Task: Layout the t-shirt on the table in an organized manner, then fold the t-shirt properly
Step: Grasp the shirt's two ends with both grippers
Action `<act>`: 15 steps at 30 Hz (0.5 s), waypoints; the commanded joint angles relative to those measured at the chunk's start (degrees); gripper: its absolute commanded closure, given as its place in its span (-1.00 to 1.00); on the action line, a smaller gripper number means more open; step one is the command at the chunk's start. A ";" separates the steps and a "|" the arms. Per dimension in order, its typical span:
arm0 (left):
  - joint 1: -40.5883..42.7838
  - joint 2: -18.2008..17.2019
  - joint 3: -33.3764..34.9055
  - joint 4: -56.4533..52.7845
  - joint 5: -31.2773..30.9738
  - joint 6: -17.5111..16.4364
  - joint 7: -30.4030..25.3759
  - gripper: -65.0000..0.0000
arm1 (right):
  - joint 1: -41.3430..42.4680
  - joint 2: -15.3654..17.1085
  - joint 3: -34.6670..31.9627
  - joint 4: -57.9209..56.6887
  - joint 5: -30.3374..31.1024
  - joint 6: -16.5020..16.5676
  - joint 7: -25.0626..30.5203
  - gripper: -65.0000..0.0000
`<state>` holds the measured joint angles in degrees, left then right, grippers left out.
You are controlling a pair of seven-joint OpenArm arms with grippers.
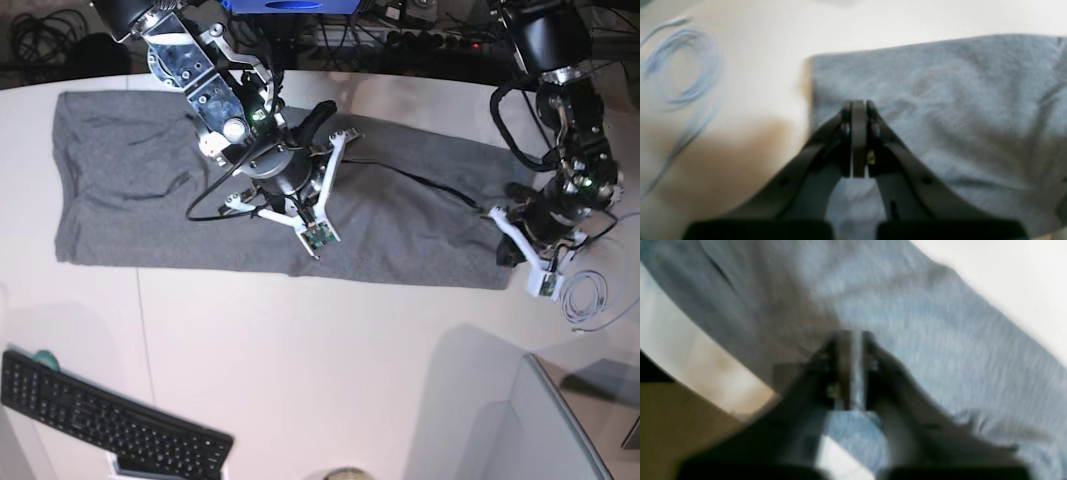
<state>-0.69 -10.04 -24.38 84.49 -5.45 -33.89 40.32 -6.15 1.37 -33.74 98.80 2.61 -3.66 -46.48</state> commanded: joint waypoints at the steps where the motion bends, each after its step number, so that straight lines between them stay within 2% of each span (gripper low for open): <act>1: -2.08 -0.99 1.13 -1.10 1.01 0.35 -0.62 1.00 | 0.04 -0.44 1.34 1.72 -0.28 0.19 1.60 0.96; 9: -10.52 -1.08 8.25 -18.95 8.93 0.44 -0.62 1.00 | -1.89 0.08 6.88 1.99 -0.28 0.45 1.69 0.99; 15: -6.92 -1.25 8.16 -15.96 9.45 0.44 -0.62 1.00 | -1.89 0.79 6.88 1.99 -0.19 0.45 1.69 0.99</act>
<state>-6.87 -10.68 -16.03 67.66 4.36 -33.36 40.29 -8.64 2.55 -26.92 99.70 2.48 -3.60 -46.09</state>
